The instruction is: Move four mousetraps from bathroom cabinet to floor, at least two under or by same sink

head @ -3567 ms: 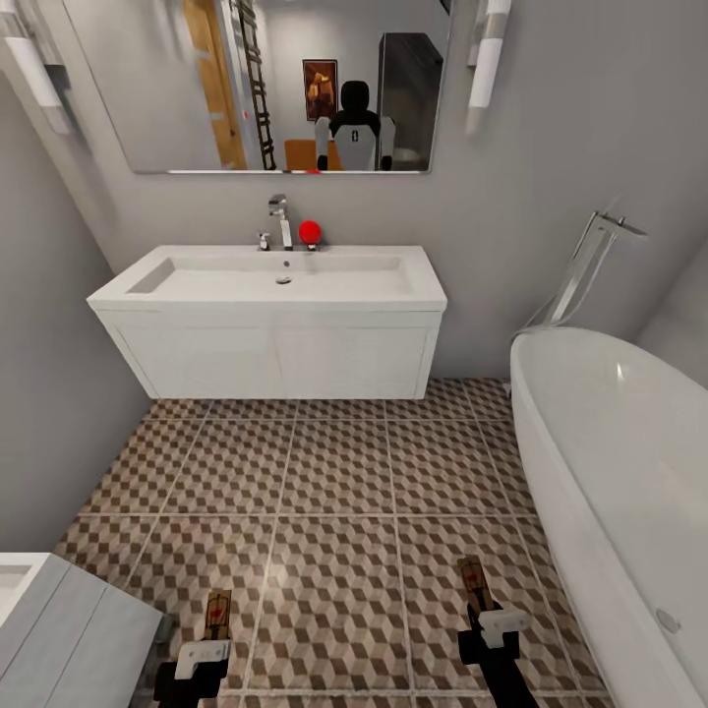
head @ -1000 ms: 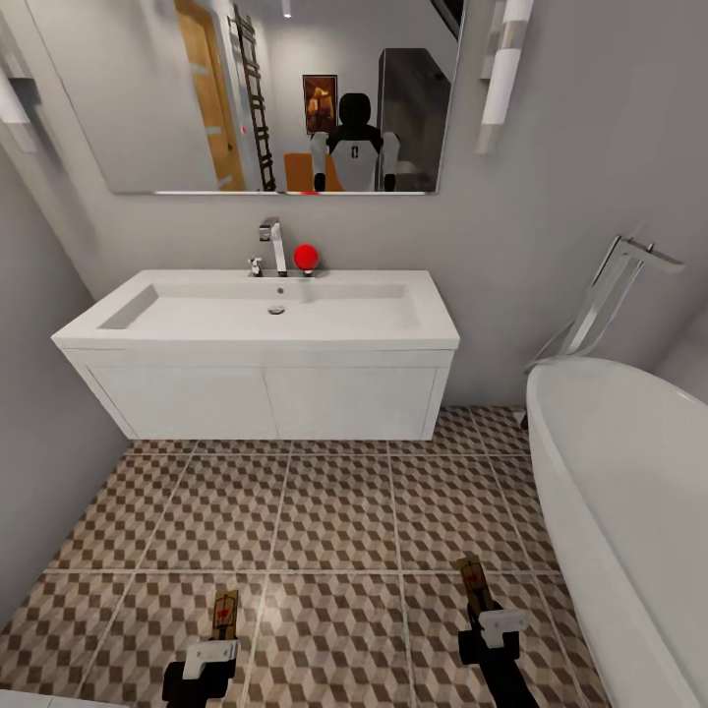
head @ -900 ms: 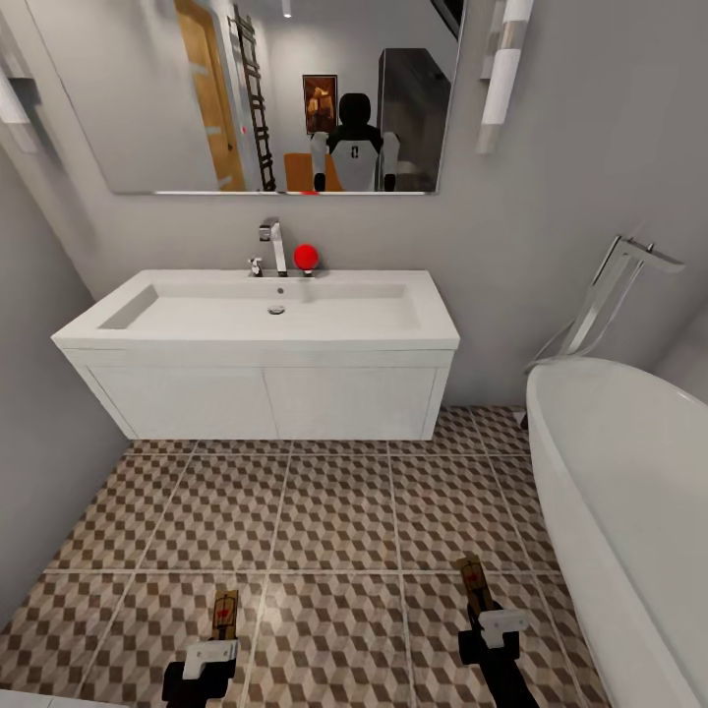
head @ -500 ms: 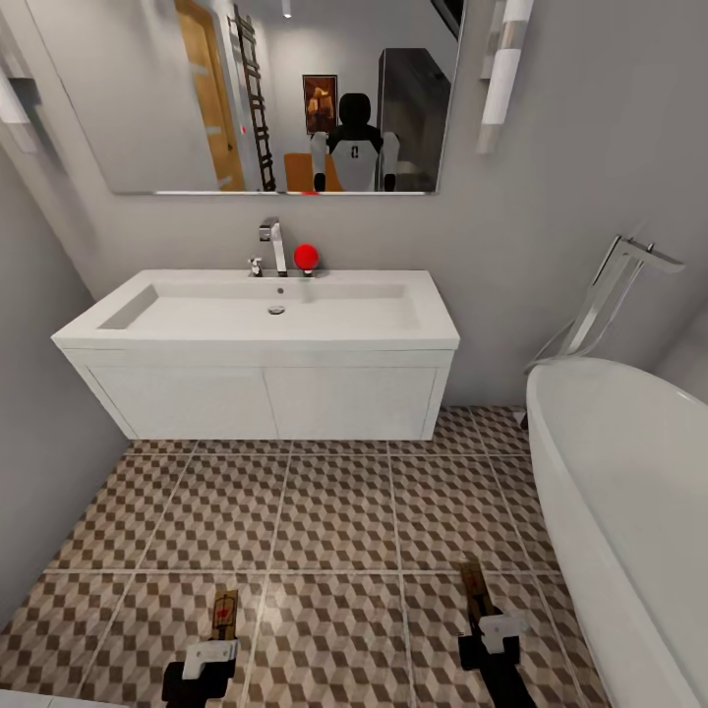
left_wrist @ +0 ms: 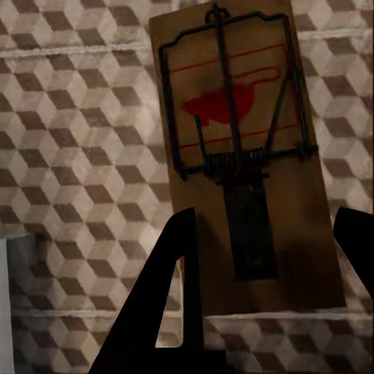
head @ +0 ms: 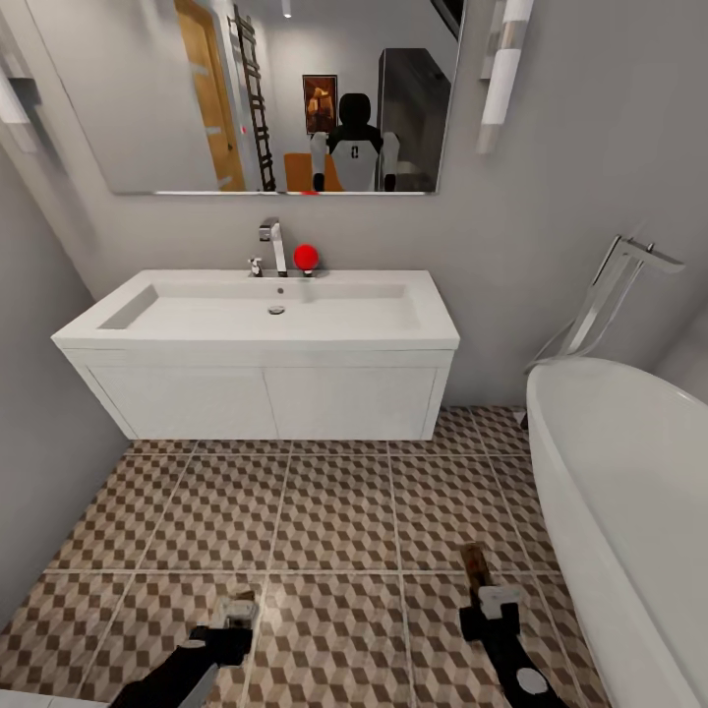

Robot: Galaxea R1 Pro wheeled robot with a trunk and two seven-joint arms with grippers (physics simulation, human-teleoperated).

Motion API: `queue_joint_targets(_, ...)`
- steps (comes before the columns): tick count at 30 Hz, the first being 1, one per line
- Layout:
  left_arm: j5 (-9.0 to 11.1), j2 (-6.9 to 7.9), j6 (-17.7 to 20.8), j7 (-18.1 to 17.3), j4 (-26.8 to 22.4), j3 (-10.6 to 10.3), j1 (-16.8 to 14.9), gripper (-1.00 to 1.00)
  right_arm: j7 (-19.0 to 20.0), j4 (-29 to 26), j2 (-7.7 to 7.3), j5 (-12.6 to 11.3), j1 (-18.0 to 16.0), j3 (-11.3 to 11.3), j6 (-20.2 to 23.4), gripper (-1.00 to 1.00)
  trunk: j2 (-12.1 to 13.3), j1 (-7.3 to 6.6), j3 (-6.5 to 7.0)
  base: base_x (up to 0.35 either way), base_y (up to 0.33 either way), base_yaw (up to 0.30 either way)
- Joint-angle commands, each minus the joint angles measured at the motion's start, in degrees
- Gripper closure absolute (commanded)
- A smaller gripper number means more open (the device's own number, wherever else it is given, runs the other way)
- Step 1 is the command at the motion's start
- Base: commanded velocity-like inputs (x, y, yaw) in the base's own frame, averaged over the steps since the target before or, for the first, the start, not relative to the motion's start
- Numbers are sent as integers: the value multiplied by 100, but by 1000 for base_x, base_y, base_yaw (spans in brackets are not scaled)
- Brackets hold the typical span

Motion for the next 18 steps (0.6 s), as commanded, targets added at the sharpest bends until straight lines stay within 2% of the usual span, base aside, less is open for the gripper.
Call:
queue_joint_targets(1, 62, 40, 452, 42, -400, -42, -3, 100, -25, -403, -23, 14, -2, 27, 412, 100, -2, 0, -6, 0, 0, 0)
queue_joint_targets(3, 60, 73, 1066, 51, -853, -23, -48, 100, -22, -1195, -47, 15, -2, 26, 1094, 100, -2, 0, -6, 0, 0, 0)
queue_joint_targets(4, 58, 81, 1242, 53, -995, 16, -99, 100, -23, -1566, -53, 16, -4, 26, 1363, 100, -2, 0, -6, 0, 0, 0)
queue_joint_targets(6, 55, 88, 1402, 56, -1155, 119, -239, 100, -24, -2193, -63, 16, -12, 26, 1860, 100, -2, 0, -6, 0, 0, 0)
queue_joint_targets(9, 53, 85, 1527, 63, -1309, 392, -530, 100, -13, -2669, -80, 15, -27, 24, 2364, 100, -2, 0, -6, 0, 0, 0)
queue_joint_targets(12, 47, 84, 1528, 57, -1429, 515, -641, 100, 19, -2854, -95, -3, -35, 30, 2544, 100, -2, 0, -6, 0, 0, 0)
queue_joint_targets(14, 48, 101, 1479, 41, -1454, 546, -664, 100, 66, -2867, -98, -16, -37, 33, 2455, 100, -2, 0, -6, 0, 0, 0)
queue_joint_targets(18, 51, 127, 1244, -1, -1481, 573, -677, 100, 542, -2878, -99, -15, -37, 29, 2322, 100, -2, 0, -6, 0, 0, 0)
